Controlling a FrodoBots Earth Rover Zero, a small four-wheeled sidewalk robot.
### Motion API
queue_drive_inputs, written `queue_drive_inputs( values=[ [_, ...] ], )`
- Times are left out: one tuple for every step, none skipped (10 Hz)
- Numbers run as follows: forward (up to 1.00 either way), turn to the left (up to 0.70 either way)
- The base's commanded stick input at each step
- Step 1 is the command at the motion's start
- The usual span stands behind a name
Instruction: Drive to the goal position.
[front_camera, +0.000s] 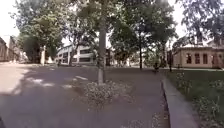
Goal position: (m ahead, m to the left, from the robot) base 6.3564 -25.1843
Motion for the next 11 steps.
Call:
queue_drive_inputs(
  values=[
    [0.44, -0.06],
    [0.44, -0.27],
    [0.44, -0.27],
    [0.44, -0.27],
    [0.44, -0.27],
    [0.44, -0.27],
    [0.44, -0.27],
    [0.44, -0.27],
    [0.44, -0.03],
    [0.44, 0.02],
    [0.44, 0.02]
  ],
)
